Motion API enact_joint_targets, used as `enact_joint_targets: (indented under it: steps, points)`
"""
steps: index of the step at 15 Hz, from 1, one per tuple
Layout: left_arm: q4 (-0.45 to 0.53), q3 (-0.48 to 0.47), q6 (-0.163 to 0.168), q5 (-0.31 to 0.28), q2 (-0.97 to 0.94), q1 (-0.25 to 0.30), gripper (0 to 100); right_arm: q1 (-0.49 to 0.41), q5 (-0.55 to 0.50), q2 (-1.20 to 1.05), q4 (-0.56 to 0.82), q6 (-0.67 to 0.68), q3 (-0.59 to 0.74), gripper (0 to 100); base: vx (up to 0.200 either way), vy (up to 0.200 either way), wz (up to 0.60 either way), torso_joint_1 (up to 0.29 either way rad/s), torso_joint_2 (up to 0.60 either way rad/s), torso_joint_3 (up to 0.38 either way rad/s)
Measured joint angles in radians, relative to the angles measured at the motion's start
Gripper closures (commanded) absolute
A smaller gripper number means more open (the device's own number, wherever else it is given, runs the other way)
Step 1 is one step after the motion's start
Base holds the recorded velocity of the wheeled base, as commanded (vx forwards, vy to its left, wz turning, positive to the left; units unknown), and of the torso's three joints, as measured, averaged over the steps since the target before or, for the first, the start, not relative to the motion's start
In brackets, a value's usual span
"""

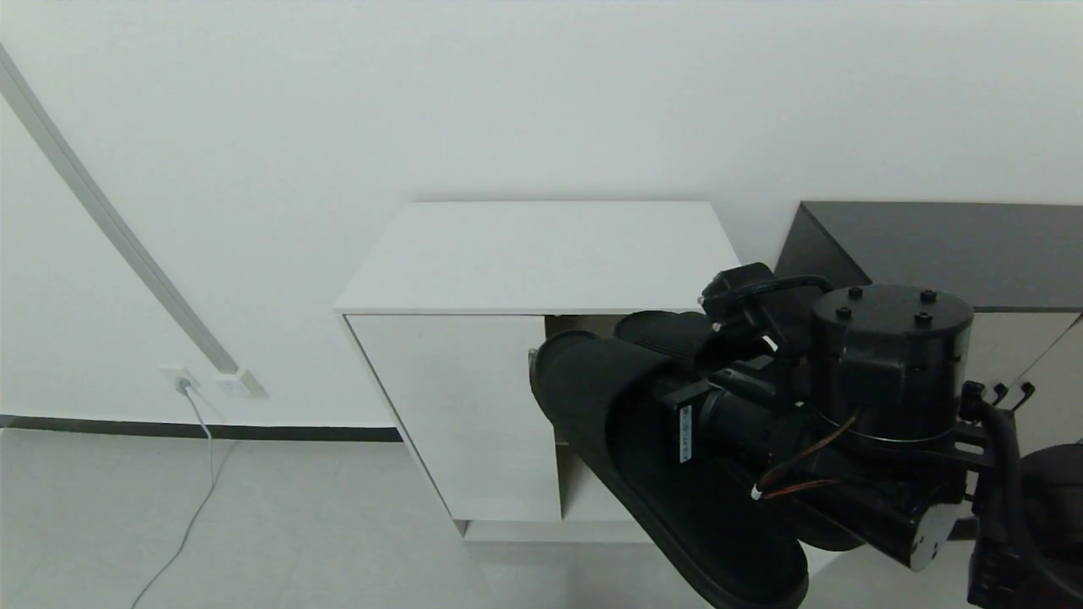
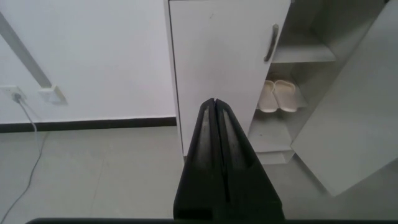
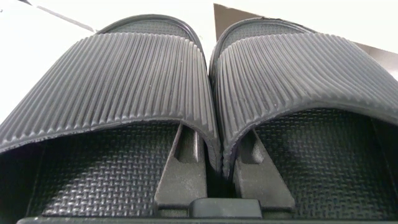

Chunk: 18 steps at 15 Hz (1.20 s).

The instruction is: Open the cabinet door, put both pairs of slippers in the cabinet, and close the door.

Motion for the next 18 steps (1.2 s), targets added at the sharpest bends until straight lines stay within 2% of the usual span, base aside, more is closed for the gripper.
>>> enact_joint_targets:
  steps: [12,18]
  points:
    - [0.000,0.000,0.000,0.000,0.000,0.000,100,-0.023,0.000,0.007,0.001,-0.015,0.022,100,0.000,0.000,0.00,0.000,0.00,0.000]
    - [0.000,0.000,0.000,0.000,0.000,0.000,100,-0.023,0.000,0.011,-0.001,-0.015,0.021,100,0.000,0.000,0.00,-0.154,0.36,0.197]
